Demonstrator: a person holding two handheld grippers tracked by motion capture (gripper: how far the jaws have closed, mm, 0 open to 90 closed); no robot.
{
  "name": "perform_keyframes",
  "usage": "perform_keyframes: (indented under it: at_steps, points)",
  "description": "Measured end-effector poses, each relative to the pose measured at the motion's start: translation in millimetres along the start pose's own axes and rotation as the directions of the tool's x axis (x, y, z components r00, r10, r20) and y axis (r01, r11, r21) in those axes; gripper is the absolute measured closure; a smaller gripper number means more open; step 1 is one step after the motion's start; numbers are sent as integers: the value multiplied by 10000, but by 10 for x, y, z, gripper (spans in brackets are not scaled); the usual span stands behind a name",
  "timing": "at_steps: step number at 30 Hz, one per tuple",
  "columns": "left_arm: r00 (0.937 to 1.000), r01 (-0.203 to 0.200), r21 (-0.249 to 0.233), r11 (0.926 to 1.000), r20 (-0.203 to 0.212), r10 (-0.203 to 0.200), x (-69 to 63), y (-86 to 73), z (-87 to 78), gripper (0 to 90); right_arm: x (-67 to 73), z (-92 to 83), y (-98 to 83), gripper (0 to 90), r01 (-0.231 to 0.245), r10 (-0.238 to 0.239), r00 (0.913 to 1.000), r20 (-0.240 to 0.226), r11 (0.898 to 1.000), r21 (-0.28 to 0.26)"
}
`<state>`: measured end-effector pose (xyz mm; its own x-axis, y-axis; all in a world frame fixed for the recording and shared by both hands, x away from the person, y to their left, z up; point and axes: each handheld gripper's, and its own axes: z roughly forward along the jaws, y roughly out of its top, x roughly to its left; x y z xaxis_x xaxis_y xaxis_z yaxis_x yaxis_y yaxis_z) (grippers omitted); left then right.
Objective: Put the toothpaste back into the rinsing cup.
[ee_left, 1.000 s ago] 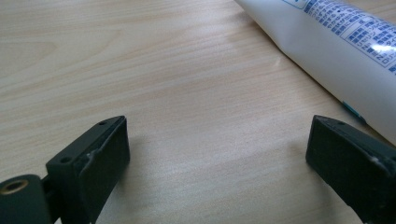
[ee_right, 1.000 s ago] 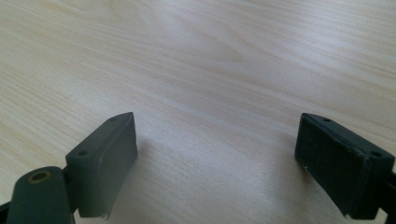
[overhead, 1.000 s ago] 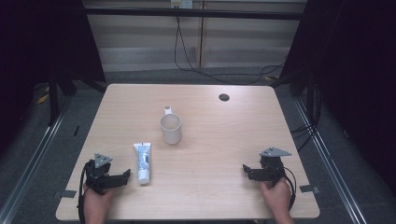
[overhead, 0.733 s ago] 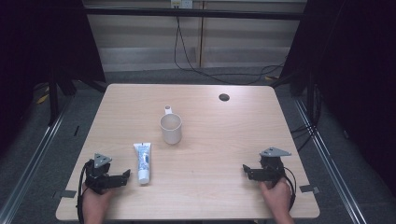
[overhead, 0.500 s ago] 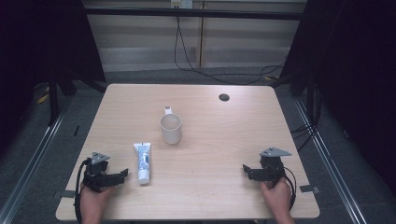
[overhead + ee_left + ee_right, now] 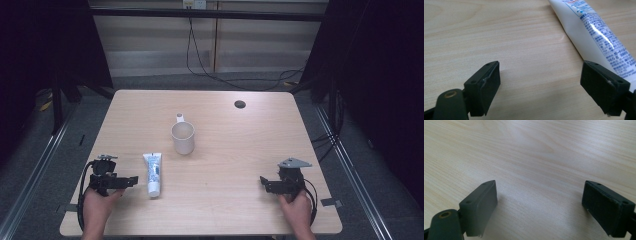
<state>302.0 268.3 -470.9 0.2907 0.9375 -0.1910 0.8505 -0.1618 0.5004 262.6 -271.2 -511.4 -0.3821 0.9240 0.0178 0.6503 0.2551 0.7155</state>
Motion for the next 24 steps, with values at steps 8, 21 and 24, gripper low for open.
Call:
perform_keyframes:
  at_steps: [8,21,24]
  points:
    - [9984,471,251,9986,311,-479,-117,215,-21,204,-1,1,0,123,15,-15,10000,-7,10000,-12]
    - [9965,621,475,9969,539,-646,-259,456,-7,210,-1,1,0,123,9,-9,10000,-4,10000,-8]
    - [9961,650,525,9965,569,-680,-278,499,11,210,-1,1,0,123,16,-16,10000,-5,10000,-12]
